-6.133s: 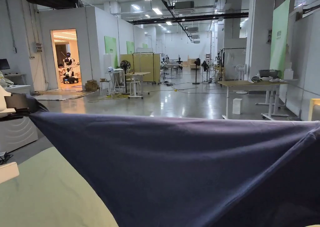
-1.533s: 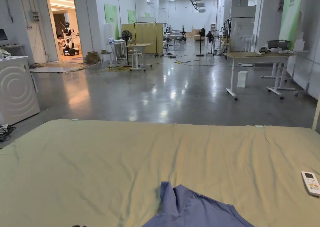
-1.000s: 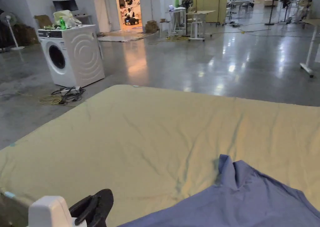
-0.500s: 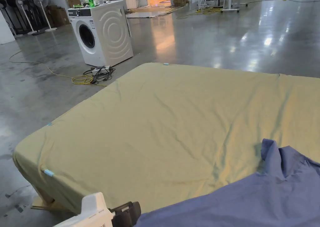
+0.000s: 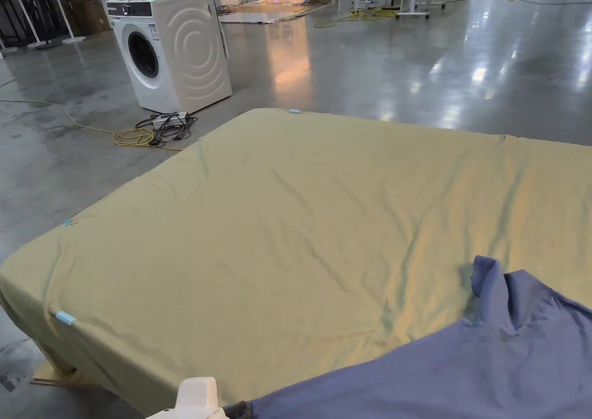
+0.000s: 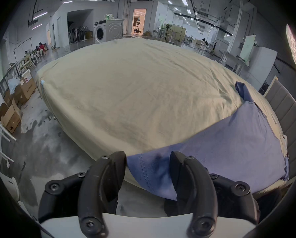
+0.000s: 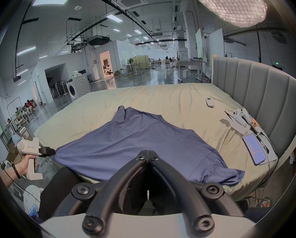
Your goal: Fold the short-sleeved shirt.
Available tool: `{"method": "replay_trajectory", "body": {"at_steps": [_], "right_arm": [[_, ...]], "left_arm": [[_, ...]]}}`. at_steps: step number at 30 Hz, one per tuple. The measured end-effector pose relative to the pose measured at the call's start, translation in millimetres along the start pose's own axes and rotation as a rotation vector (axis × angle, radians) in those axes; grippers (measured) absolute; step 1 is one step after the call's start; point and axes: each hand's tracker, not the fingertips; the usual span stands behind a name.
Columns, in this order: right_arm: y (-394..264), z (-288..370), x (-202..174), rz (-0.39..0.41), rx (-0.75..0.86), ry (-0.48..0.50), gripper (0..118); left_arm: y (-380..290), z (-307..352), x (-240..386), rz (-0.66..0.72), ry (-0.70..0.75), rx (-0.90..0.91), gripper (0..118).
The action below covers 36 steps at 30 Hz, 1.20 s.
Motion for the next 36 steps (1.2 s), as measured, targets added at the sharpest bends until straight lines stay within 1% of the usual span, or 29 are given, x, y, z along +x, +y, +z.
{"method": "replay_trajectory", "body": {"at_steps": [2, 5, 7, 10, 11, 13, 15, 17, 18, 19, 22, 24, 25, 26, 27, 28, 29, 32, 33, 35, 36], "right_arm": [[0, -3, -2, 0.003, -0.006, 0.006, 0], [1, -5, -5, -0.004, -0.005, 0.015, 0], [1, -6, -6, -0.009, -0.001, 0.023, 0], [2, -7, -6, -0.006, -0.001, 0.024, 0], [2, -8, -5, -0.006, -0.002, 0.024, 0], [1, -10, -2, -0.008, -0.009, 0.023, 0], [2, -12, 0, -0.008, -0.017, 0.014, 0], [4, -16, 4, -0.011, -0.015, 0.017, 0], [7, -21, 7, -0.011, -0.018, 0.026, 0], [11, -27, 9, -0.008, -0.021, 0.035, 0], [36, -53, 12, 0.057, -0.004, 0.047, 0], [57, -77, 17, 0.075, 0.000, 0.089, 3], [66, -90, 19, 0.079, 0.012, 0.103, 20], [76, -107, 20, 0.089, 0.025, 0.131, 42], [85, -129, 25, 0.093, -0.009, 0.167, 62], [95, -151, 27, 0.103, -0.038, 0.191, 74], [106, -179, 27, 0.113, -0.114, 0.210, 73], [133, -264, 26, 0.148, -0.225, 0.237, 74], [140, -290, 23, 0.169, -0.229, 0.235, 76], [150, -343, 17, 0.222, -0.314, 0.242, 81], [154, -374, 13, 0.280, -0.387, 0.202, 81]], "left_arm": [[1, 2, 8, -0.021, 0.026, -0.002, 49], [0, 7, 25, -0.089, 0.064, 0.001, 33], [3, 3, 27, -0.153, 0.083, 0.000, 31], [-2, 6, 43, -0.223, 0.114, -0.004, 19], [-5, 6, 47, -0.244, 0.103, -0.003, 14], [-7, 3, 52, -0.263, 0.093, -0.012, 10], [-2, 5, 55, -0.298, 0.079, -0.025, 8], [-5, 5, 58, -0.287, -0.006, -0.060, 8], [-5, -1, 57, -0.304, -0.004, -0.089, 8], [-3, -4, 56, -0.321, 0.018, -0.079, 8], [4, -23, 42, -0.261, -0.021, -0.122, 8], [8, -32, 36, -0.230, -0.033, -0.155, 7], [10, -32, 36, -0.240, -0.032, -0.162, 7], [11, -30, 42, -0.250, -0.030, -0.172, 7], [11, -30, 46, -0.259, -0.026, -0.179, 7], [11, -32, 46, -0.268, -0.022, -0.183, 7], [10, -33, 46, -0.276, -0.017, -0.185, 7], [16, -35, 51, -0.286, -0.007, -0.195, 7], [18, -36, 50, -0.285, -0.009, -0.203, 7], [20, -38, 46, -0.270, -0.018, -0.219, 7], [22, -39, 43, -0.246, -0.028, -0.228, 7]]}}
